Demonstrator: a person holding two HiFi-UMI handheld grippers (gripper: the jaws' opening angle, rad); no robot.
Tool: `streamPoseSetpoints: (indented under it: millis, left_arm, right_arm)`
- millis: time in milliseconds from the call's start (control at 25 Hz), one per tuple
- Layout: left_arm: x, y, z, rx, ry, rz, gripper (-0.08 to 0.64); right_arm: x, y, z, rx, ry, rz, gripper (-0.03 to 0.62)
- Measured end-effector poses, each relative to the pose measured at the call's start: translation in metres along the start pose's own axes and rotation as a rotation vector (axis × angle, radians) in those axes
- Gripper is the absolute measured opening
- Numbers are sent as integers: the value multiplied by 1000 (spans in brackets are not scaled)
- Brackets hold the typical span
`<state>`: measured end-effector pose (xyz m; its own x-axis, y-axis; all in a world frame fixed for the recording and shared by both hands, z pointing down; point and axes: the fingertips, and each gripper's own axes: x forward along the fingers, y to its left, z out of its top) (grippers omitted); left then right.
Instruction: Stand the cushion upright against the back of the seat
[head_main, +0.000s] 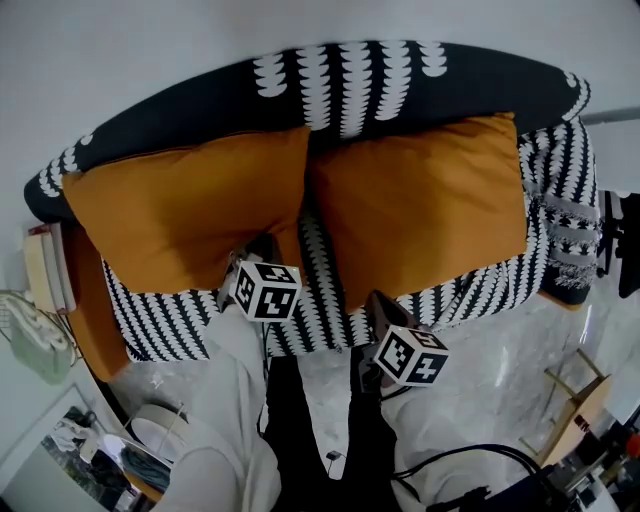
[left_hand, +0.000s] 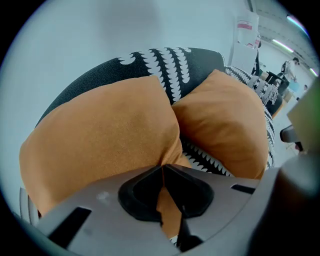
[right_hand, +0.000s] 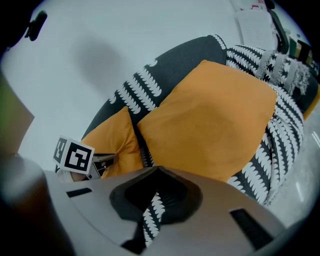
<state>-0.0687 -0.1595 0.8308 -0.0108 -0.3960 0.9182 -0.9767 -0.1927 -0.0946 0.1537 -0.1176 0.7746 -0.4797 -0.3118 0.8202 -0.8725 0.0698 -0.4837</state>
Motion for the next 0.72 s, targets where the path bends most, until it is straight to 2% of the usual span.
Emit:
streamPoseSetpoints:
  millis: [240, 400, 600, 720]
  left_arm:
    - [-15, -5, 1, -68, 1, -79, 12]
    - [-34, -8, -4, -89, -6, -88, 11]
    - [-67, -5, -4, -175, -64, -103, 9]
    - [-96, -3, 5, -196, -122, -106, 9]
  right_arm:
    - [-7, 5, 10, -8, -28, 2, 61]
    - [-17, 29, 25, -63, -62, 15, 61]
    - [-25, 62, 44, -131, -102, 35, 61]
    - [-34, 80, 48, -141, -119, 44, 61]
